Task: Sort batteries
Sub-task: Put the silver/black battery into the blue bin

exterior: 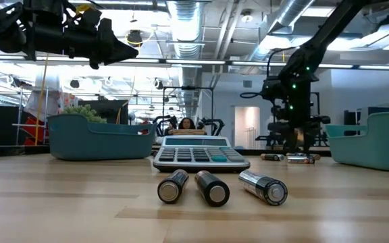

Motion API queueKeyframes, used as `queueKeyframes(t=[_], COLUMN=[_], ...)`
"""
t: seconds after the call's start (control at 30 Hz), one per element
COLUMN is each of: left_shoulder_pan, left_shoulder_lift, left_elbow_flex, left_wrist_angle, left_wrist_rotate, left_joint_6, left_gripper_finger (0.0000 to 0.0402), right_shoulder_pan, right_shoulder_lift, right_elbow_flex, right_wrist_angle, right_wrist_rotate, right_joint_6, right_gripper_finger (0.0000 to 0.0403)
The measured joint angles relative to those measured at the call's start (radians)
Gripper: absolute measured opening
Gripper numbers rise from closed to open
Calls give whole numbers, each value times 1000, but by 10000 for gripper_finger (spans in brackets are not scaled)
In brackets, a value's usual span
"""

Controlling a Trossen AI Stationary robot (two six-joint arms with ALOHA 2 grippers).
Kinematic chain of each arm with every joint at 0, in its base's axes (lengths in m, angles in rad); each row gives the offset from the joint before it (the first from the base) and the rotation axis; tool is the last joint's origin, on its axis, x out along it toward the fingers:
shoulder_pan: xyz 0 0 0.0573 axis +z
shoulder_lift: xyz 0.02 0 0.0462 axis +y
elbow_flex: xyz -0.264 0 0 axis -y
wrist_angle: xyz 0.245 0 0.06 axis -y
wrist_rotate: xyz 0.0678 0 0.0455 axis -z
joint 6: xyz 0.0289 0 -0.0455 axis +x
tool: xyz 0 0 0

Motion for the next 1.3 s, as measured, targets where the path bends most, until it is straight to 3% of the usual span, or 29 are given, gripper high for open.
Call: queueKeyframes(t=[0.27, 0.8, 1.3], left_shoulder_pan=[5, 5, 5], left_shoulder_lift=[0, 0, 0], left_elbow_flex=[0, 0, 0], left_wrist_angle=[-1, 0, -1], left_wrist_rotate=[-1, -2, -3], left_joint_6=[-1, -4, -4], left_gripper_finger=[76, 76, 76], right_shoulder_pan=[22, 40, 50], right_shoulder_lift=[-5, -6, -6], right_elbow_flex=[-45, -61, -62], right_wrist_angle=[70, 31, -42], right_wrist_rotate=[4, -7, -3], right_joint_6=[3, 29, -16], right_gripper_finger=[249, 129, 178])
